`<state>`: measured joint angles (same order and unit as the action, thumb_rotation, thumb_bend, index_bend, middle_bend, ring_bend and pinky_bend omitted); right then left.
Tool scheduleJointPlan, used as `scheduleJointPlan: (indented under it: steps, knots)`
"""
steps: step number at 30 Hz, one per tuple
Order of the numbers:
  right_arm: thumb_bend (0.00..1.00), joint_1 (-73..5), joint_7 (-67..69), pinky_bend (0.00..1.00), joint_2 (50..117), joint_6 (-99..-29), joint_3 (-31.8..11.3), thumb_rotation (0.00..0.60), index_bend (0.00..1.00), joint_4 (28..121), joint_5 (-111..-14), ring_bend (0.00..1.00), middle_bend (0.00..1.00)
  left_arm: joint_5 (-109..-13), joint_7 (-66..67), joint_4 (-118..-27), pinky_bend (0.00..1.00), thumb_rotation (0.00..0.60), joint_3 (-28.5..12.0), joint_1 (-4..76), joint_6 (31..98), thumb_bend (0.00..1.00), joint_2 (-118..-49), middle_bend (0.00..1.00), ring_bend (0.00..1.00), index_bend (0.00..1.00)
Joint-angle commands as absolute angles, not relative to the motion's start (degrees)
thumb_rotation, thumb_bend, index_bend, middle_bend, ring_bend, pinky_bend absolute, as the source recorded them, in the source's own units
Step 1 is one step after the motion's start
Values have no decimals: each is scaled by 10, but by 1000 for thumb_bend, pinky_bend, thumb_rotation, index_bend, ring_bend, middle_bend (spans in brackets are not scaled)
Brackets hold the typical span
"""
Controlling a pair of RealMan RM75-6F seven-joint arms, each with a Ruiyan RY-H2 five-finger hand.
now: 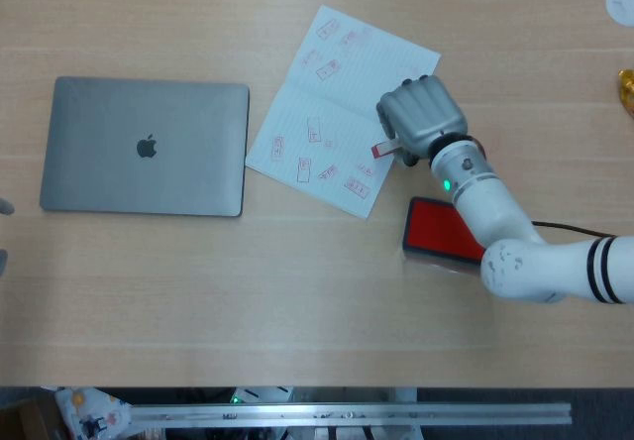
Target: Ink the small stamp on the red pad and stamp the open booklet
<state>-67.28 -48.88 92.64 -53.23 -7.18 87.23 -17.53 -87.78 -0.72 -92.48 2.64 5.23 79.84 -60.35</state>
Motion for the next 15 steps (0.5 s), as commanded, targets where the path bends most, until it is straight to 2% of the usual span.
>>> scheduleJointPlan:
  steps: [1, 15]
  knots:
    - [461, -683, -500, 317, 945, -535, -71, 600, 737, 852, -164, 296, 491, -878, -7, -925, 307, 600, 26, 53, 799, 300, -603, 340, 302, 346]
    - [472, -705, -528, 317, 990, -529, -82, 600, 742, 790, -116, 296, 492, -872, -4, -925, 307, 600, 26, 54, 792, 301, -601, 339, 302, 345]
